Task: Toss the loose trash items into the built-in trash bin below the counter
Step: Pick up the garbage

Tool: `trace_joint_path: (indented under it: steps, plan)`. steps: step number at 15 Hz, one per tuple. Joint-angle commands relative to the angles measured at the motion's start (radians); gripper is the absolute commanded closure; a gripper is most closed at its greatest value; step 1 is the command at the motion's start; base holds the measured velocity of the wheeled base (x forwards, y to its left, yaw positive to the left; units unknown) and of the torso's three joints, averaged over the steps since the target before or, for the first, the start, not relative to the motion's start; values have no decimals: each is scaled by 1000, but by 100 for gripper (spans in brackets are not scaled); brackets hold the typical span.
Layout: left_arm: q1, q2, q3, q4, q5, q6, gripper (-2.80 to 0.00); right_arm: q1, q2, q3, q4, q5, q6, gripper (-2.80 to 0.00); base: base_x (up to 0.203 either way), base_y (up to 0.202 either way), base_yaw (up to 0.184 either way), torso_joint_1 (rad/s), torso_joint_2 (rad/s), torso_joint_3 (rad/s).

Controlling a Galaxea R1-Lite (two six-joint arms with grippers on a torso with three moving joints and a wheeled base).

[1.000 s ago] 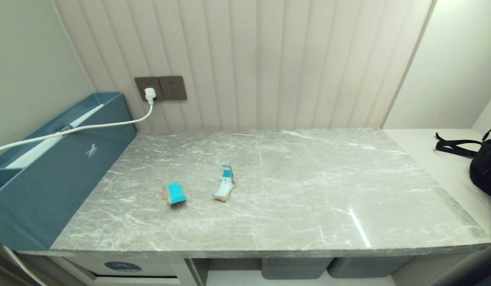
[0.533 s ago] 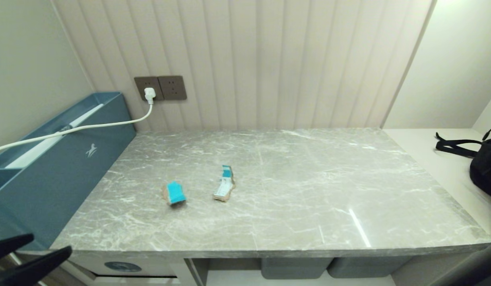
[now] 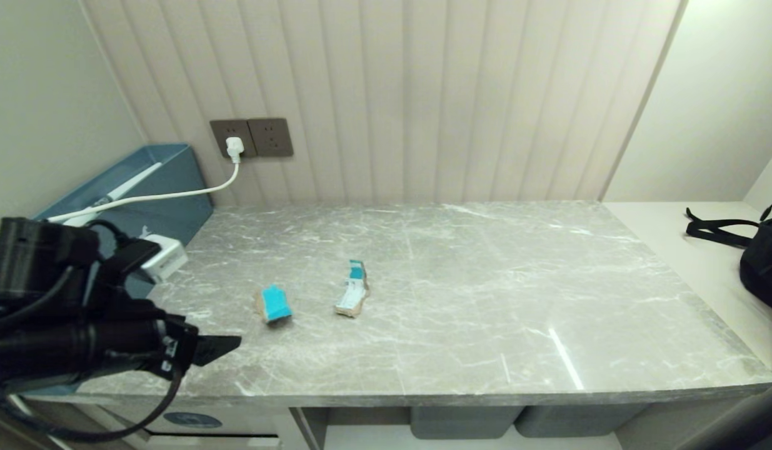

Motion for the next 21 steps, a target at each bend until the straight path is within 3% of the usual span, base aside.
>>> trace_joint_path:
  steps: [1, 3, 6, 11, 21]
  plan:
    - [-27, 183, 4, -220, 27, 66, -280, 0, 0, 2, 0, -1, 1, 0, 0, 0, 0, 0, 0, 0]
    - [-37, 294, -19, -400, 64, 187, -280, 0, 0, 2, 0, -1, 1, 0, 0, 0, 0, 0, 0, 0]
    - [-46, 348, -58, -445, 81, 272, -280, 0, 0, 2, 0, -1, 1, 0, 0, 0, 0, 0, 0, 0]
    - [-109, 308, -49, -404, 8, 279, -280, 0, 0, 2, 0, -1, 1, 0, 0, 0, 0, 0, 0, 0]
    - [-68, 353, -22, -390, 65, 282, -280, 0, 0, 2, 0, -1, 1, 0, 0, 0, 0, 0, 0, 0]
